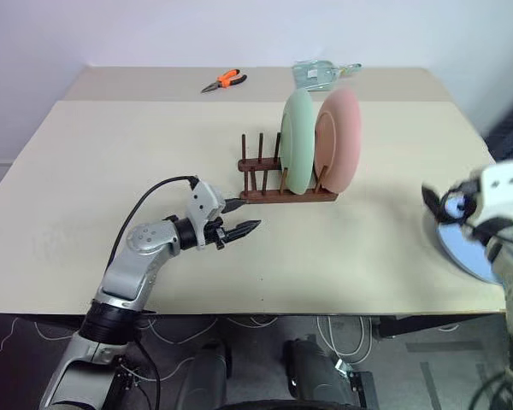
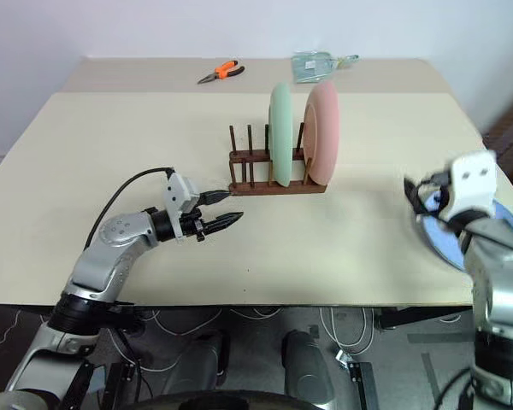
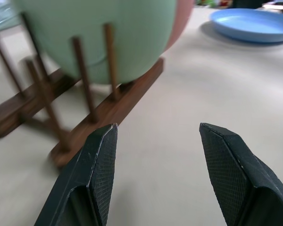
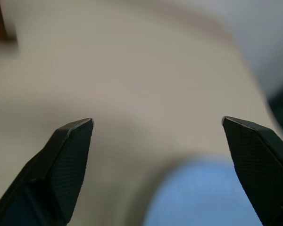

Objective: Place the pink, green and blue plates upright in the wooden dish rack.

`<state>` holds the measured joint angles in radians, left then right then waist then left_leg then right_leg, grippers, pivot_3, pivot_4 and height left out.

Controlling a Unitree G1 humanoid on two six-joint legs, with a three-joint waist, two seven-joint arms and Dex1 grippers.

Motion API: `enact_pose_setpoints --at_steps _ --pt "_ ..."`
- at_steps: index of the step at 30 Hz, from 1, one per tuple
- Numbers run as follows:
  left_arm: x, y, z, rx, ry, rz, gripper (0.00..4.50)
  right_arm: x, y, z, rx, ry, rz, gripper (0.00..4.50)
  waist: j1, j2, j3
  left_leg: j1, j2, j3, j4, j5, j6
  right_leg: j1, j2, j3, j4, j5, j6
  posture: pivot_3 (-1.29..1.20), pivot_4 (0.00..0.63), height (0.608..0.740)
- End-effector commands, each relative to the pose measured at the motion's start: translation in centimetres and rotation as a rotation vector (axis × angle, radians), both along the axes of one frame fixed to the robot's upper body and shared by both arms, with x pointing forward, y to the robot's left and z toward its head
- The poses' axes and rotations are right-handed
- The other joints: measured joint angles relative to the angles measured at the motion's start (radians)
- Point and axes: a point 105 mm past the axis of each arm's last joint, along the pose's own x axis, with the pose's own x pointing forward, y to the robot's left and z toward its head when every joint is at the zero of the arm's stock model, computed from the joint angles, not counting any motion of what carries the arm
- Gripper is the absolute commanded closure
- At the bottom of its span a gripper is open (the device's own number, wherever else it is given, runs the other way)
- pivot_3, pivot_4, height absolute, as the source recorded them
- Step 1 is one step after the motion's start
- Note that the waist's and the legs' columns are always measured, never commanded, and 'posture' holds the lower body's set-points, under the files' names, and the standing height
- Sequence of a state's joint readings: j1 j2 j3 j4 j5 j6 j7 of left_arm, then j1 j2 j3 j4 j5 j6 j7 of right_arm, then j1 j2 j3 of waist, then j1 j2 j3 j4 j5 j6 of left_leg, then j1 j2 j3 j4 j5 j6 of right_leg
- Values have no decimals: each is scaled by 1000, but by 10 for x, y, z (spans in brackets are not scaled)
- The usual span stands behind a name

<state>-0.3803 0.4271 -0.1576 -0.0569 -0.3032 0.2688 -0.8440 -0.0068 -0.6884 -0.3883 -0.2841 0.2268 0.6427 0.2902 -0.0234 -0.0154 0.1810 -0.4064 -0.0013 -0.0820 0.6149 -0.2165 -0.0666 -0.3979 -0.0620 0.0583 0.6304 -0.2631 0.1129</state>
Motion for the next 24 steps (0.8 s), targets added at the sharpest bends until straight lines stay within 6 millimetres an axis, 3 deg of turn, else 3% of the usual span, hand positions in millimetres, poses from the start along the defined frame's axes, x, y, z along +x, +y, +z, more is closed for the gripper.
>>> enact_pose_setpoints --at_steps 1,3,6,13,18,20,24 --pt "-1 -6 8 -5 -41 -41 1667 -8 1 8 -105 -10 -19 58 -2 0 0 0 0 0 0 0 0 0 0 0 0 0 0 0 150 740" --pt "-1 -11 7 0 -40 -67 1667 -15 -6 -8 -155 57 -47 58 0 0 0 0 0 1 1 0 0 0 0 1 0 0 0 0 150 740" --pt "0 -15 6 7 -46 -84 1667 -17 -17 -24 -121 96 -116 891 6 0 0 0 0 0 1 0 0 1 0 1 -1 -1 0 0 150 740" --pt "1 -9 6 10 -54 -63 1667 -5 -14 -21 -48 69 -123 4461 6 0 0 0 0 0 1 0 0 1 0 1 -1 0 0 0 150 740" --pt "0 -6 5 8 -53 -47 1667 0 -13 -13 -79 50 -110 4461 9 0 0 -1 0 0 1 0 0 1 0 1 -1 -1 1 0 150 740" --pt "0 -4 4 10 -53 -40 1667 7 -7 6 -104 -22 -77 4461 9 0 0 -1 0 0 1 0 0 1 0 1 -1 -1 1 0 150 740" --pt "3 -3 3 13 -64 -21 1667 22 17 62 -159 -237 41 4461 1 1 0 0 0 0 2 0 0 1 0 1 0 0 1 0 150 740"
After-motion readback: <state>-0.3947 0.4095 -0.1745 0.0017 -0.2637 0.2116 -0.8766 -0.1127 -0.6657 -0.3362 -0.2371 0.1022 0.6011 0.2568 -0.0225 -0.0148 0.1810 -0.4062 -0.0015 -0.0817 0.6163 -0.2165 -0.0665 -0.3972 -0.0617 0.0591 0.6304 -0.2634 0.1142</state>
